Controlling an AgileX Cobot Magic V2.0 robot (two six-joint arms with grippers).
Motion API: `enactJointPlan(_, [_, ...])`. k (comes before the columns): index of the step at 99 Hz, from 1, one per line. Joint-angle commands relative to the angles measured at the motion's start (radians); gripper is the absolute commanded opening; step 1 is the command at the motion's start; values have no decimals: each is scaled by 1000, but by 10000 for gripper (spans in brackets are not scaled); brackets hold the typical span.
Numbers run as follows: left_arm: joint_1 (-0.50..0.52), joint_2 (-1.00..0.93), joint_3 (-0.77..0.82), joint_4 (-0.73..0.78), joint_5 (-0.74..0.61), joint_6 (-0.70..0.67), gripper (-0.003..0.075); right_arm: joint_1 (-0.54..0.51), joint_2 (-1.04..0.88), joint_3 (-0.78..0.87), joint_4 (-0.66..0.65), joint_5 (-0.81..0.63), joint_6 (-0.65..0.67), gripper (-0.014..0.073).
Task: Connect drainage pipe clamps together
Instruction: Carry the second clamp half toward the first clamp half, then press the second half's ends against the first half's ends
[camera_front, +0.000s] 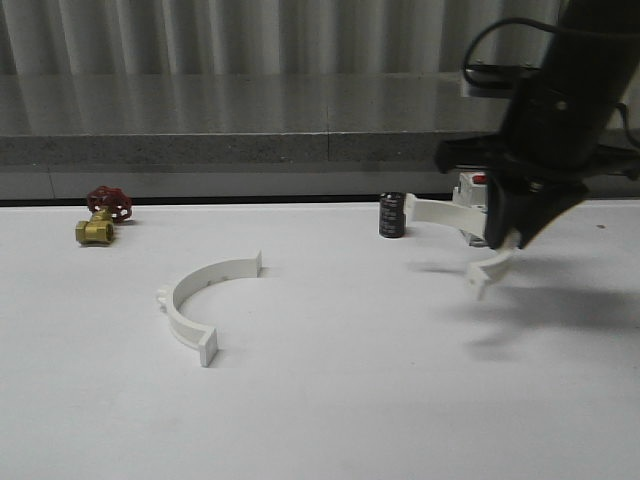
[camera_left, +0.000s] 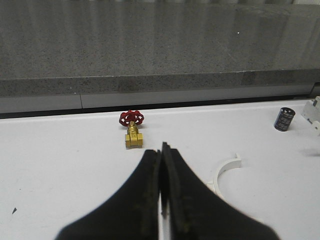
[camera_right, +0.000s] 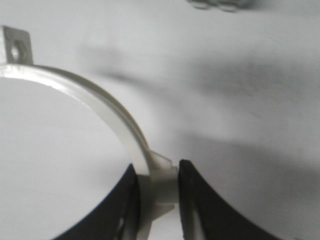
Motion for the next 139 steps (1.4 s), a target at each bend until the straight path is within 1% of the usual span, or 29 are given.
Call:
enactJointPlan(1, [2, 2, -26, 0, -76, -2, -21, 66, -39, -59, -72, -3, 119, 38])
enactJointPlan(6, [2, 2, -26, 0, -76, -2, -21, 103, -25, -82, -122, 15, 206, 38])
enactJointPlan(17, [2, 2, -26, 0, -76, -2, -21, 166, 22, -130, -216, 66, 340, 38])
enactJointPlan(29, [2, 2, -26, 0, -76, -2, -21, 218, 76, -182, -244, 105, 417, 38])
enactJointPlan(64, [2, 2, -26, 0, -76, -2, -21, 308, 174, -302, -231, 135, 488, 38])
enactJointPlan(89, [2, 2, -26, 0, -76, -2, -21, 333, 229, -374, -222, 162, 516, 38])
enactJointPlan(106, [2, 2, -26, 0, -76, -2, -21, 346, 235, -387, -223, 162, 555, 38])
enactJointPlan(139, [2, 2, -25, 0, -76, -2, -21, 355, 235, -387, -223, 163, 579, 38])
